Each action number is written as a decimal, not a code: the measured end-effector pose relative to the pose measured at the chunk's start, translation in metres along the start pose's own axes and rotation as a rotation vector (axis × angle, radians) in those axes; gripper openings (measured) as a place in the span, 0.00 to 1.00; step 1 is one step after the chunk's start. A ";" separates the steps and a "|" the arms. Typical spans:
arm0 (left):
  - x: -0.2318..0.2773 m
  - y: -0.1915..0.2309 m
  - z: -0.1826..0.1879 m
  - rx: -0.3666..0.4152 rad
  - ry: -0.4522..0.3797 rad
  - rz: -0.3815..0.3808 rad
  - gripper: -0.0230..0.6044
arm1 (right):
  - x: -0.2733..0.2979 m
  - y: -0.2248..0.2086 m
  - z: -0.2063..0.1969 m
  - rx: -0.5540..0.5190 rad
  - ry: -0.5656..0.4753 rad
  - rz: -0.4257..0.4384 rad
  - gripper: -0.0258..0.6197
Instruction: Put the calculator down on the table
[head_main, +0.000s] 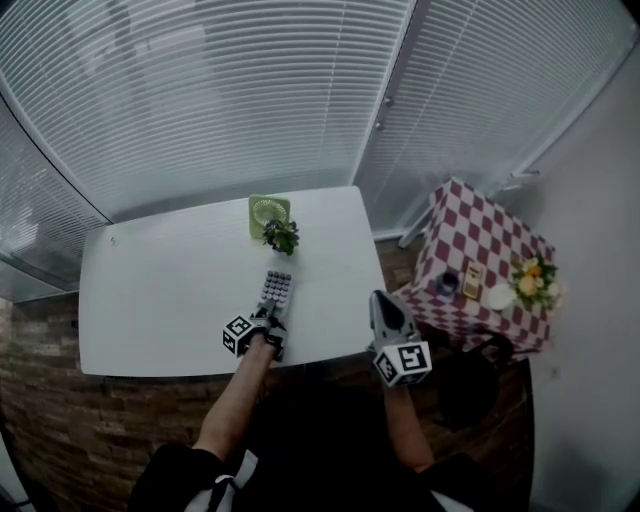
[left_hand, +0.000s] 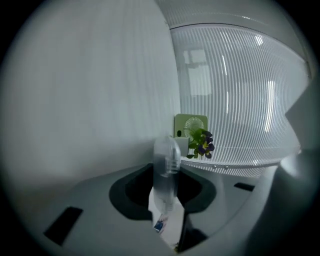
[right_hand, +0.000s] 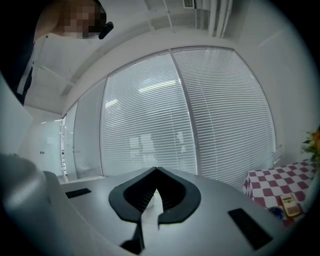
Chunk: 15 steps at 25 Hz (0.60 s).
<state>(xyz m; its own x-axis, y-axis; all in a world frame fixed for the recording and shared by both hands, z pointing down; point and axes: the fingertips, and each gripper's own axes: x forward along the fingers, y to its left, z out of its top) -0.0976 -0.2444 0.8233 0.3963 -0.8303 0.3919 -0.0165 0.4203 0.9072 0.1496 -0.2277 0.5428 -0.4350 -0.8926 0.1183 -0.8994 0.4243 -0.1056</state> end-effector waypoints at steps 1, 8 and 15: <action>0.001 0.002 0.000 -0.011 0.000 -0.001 0.20 | -0.001 0.000 0.000 -0.001 0.001 -0.002 0.05; 0.007 0.005 0.001 0.009 0.001 -0.009 0.20 | -0.008 -0.004 -0.002 0.003 0.010 -0.020 0.05; 0.013 0.004 0.003 0.011 0.001 -0.010 0.20 | -0.007 0.002 0.001 0.008 -0.003 -0.018 0.05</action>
<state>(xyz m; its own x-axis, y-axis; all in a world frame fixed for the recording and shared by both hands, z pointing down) -0.0950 -0.2548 0.8326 0.3974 -0.8341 0.3826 -0.0223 0.4080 0.9127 0.1511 -0.2208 0.5409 -0.4188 -0.9005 0.1172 -0.9065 0.4071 -0.1115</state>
